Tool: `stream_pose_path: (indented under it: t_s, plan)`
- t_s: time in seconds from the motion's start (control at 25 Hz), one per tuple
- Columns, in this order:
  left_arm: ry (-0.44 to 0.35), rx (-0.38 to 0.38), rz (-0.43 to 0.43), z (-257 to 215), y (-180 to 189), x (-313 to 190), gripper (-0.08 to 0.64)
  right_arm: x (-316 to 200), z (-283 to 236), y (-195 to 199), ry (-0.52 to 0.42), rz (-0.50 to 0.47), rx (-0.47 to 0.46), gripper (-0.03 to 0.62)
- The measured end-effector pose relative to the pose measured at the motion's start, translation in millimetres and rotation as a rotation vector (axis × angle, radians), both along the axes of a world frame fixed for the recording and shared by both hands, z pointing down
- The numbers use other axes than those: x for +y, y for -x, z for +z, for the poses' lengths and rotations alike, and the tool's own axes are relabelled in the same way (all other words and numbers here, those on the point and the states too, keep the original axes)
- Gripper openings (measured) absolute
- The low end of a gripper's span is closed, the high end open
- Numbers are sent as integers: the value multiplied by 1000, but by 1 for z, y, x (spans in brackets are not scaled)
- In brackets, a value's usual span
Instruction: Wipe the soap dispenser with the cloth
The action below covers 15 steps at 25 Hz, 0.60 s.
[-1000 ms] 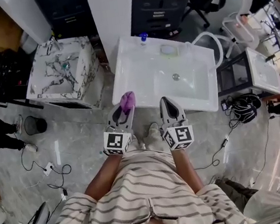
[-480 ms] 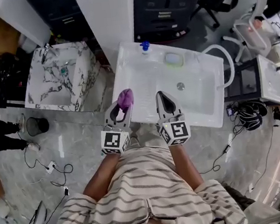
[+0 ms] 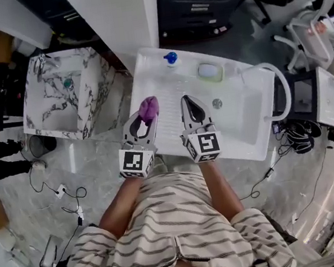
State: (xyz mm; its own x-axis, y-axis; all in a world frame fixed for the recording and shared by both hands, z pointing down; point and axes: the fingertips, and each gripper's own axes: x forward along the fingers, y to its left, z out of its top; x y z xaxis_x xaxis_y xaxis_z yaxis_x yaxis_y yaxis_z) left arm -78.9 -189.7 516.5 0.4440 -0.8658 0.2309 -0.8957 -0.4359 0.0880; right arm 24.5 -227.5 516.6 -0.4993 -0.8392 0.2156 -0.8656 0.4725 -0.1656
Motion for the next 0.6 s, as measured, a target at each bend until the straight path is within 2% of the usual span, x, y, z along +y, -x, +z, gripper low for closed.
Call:
stream_pose_path:
  t_s: [0.44,0.6]
  plan:
    - [36,-8,-37,24,1,-34,120,-59,38,9,29,15,14,2]
    - [48,-12,-35,32,2,-40,120,-77,50,14,41,26,30,47]
